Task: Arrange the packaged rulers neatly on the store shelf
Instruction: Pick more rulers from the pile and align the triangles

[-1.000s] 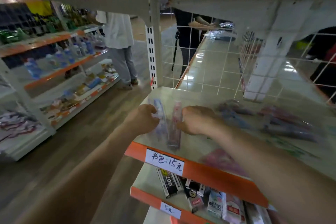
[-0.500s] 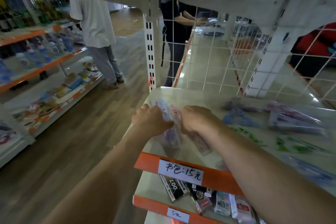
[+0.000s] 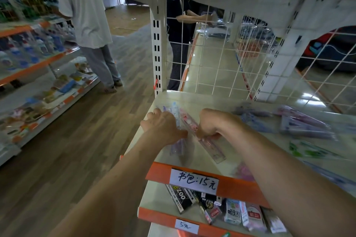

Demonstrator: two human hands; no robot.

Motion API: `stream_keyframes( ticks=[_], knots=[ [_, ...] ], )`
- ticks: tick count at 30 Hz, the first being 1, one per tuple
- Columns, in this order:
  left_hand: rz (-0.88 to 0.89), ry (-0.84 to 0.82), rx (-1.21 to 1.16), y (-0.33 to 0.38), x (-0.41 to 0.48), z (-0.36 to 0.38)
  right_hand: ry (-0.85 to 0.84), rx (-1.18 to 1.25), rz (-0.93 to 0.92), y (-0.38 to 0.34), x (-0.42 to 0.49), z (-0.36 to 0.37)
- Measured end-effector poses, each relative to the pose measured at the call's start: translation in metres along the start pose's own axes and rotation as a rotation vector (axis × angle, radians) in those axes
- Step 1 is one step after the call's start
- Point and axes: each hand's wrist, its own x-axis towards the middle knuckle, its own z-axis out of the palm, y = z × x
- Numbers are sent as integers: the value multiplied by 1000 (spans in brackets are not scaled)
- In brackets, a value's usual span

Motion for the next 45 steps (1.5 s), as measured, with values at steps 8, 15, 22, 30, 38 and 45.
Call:
stream_keyframes(
  ticks=[8,15,22,30,38,45],
  knots=[
    [1,54,-41,2,-4,3,32,57,-8,5,-1,5],
    [2,149,-191,-2,-5,0,73,199,-9,13,3,15],
    [-12,138,-741,-7,-4,-2,55,502,-67,29,-4,22],
    [-33,-87,-1071,13,-15,-17,58,829,-115,65,-31,-11],
    [48,-197,-1335,63,-22,-28,-46,963,-202,126,-55,-27],
    [123,-379,-1470,138,-31,-22,313,704,-175,174,-88,-33]
  ],
)
